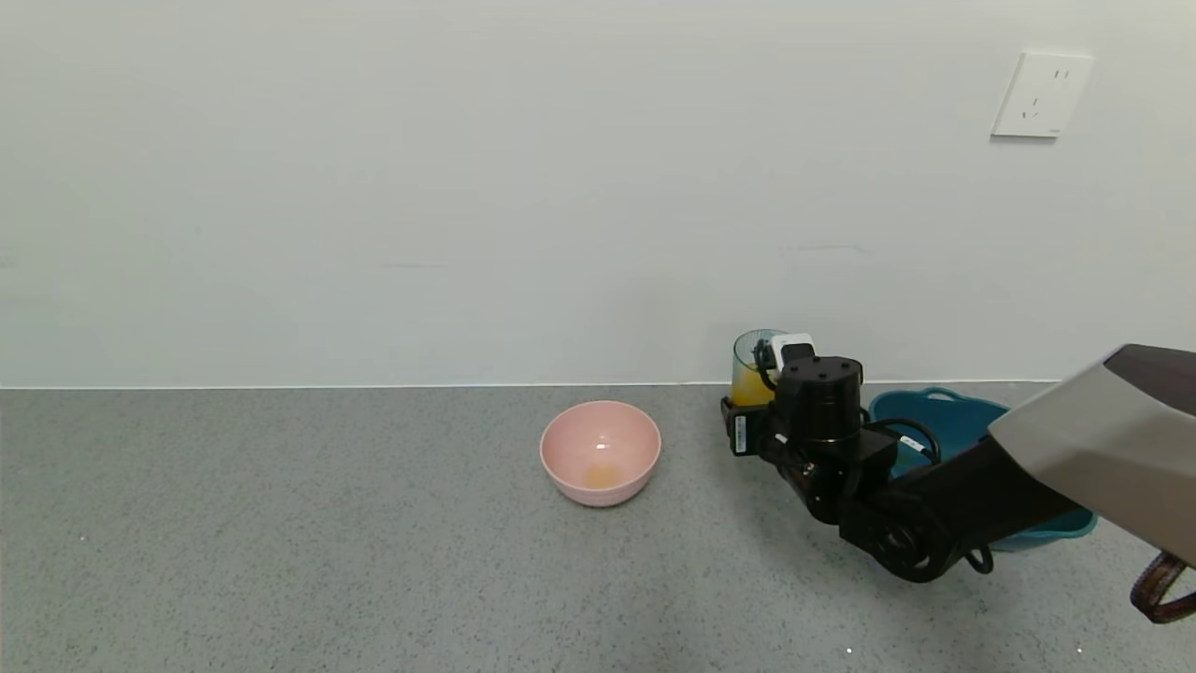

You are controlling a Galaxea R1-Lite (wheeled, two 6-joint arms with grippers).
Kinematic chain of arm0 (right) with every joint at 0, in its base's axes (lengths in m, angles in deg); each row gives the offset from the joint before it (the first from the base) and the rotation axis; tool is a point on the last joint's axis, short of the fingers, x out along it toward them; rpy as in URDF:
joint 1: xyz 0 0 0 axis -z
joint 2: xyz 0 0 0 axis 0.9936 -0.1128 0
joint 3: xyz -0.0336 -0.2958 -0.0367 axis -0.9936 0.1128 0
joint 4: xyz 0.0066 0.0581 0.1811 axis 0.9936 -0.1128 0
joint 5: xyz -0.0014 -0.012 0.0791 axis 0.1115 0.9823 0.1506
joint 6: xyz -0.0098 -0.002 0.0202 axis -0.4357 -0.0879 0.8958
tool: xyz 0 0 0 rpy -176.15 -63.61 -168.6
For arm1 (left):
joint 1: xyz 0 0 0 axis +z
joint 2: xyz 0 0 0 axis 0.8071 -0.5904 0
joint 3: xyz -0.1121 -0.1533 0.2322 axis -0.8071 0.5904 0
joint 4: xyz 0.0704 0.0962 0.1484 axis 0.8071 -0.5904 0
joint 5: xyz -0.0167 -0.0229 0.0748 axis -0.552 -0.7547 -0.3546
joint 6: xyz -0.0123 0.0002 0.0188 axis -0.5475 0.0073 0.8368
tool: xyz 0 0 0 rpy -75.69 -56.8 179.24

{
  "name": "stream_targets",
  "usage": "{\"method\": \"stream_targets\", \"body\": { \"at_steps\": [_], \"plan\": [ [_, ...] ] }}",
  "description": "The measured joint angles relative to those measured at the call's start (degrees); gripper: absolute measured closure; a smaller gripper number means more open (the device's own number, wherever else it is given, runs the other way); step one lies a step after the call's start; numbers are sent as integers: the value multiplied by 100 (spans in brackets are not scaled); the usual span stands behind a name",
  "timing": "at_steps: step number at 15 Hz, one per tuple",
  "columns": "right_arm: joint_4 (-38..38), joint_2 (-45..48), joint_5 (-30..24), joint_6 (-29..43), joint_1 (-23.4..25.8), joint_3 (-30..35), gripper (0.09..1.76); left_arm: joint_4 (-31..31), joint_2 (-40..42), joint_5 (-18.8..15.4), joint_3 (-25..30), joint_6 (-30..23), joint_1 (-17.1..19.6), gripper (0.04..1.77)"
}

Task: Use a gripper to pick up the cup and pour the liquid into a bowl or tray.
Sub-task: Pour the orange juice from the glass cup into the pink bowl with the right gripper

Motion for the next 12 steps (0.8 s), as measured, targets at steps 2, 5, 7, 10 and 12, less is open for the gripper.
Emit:
{"method": "stream_targets", "body": {
  "at_steps": [2, 5, 7, 10, 12],
  "plan": [
    [-5, 96, -76, -74, -46, 9, 53, -2, 0, 0, 0, 0, 0, 9],
    [-212, 278, -428, -302, -107, 66, 53, -2, 0, 0, 0, 0, 0, 9],
    [-322, 374, -645, -422, -129, 80, 53, -2, 0, -2, 0, 0, 0, 9],
    [-455, 439, -855, -781, -162, 102, 53, -2, 0, 0, 0, -2, 0, 9],
    [-461, 452, -887, -1041, -189, 121, 53, 0, 0, 0, 0, 0, 0, 9]
  ]
}}
